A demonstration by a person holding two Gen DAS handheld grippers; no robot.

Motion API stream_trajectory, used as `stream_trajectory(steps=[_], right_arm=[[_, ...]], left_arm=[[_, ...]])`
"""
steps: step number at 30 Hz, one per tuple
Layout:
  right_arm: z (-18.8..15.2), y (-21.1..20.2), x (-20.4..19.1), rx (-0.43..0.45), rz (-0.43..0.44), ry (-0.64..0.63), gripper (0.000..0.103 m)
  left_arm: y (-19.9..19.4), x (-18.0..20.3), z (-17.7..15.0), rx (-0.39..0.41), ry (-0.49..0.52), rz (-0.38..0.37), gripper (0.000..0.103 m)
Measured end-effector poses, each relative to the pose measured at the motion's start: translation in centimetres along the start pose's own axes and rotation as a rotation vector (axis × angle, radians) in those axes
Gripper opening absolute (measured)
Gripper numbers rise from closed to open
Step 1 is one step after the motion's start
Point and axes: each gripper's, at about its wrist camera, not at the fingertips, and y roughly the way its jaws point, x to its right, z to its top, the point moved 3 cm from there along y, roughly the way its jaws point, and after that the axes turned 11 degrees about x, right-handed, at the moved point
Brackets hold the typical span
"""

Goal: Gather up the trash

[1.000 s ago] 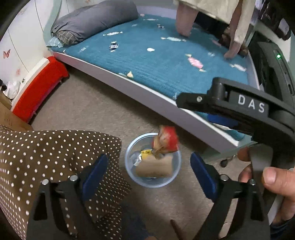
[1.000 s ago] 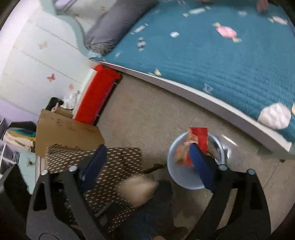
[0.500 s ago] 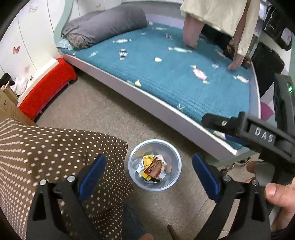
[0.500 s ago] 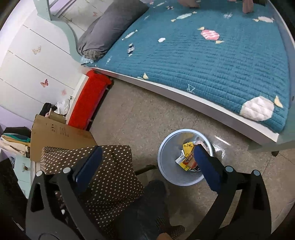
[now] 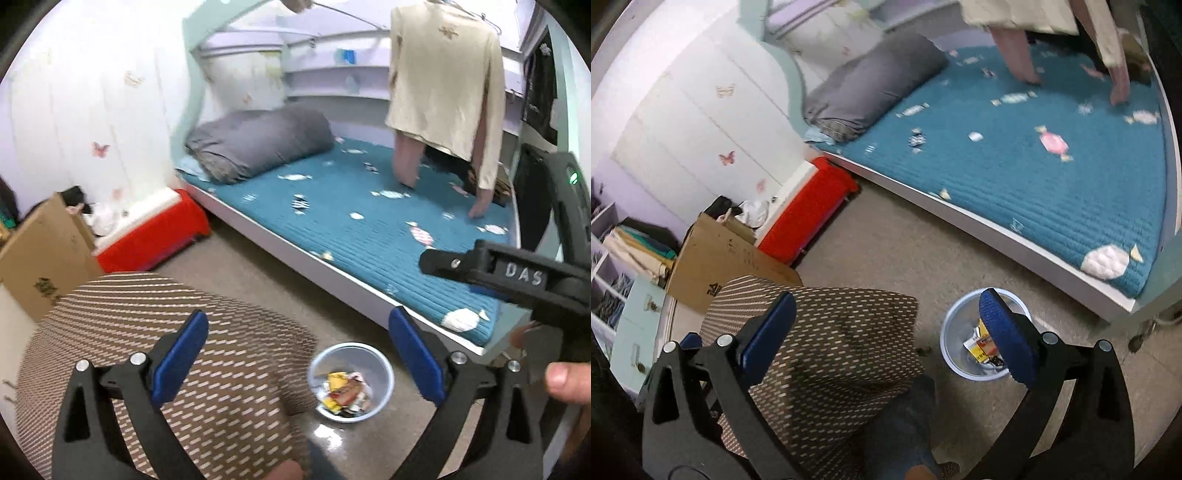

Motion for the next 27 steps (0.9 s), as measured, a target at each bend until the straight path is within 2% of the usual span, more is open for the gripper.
stream_trajectory(steps=[4, 8, 15, 20, 27], right_arm=[[0.0, -2.7, -3.7, 0.033, 0.022, -0.065, 0.097], [0.0, -5.9, -7.8, 0.086, 0.037, -0.166, 0.097], [-0.8, -11.3, -14.9, 0.208, 0.074, -0.385, 0.097], [-1.6, -14.4, -19.4, 0.293, 0.095, -0.487, 0.097], [-2.5, -17.4, -22.8, 0.37, 0.128, -0.57, 0.097]], left_arm=[[-3.9, -2.3, 0.8, 0.042, -0.042, 0.047, 0.096], [-8.1, -4.8, 1.5, 0.101, -0.057, 0.158, 0.096], [-16.1, -9.5, 2.2, 0.225, -0.165, 0.313, 0.097], [-20.7, -12.0, 2.6, 0.296, -0.217, 0.395, 0.097], [-26.1, -14.0, 3.4, 0.377, -0.261, 0.471, 0.097]])
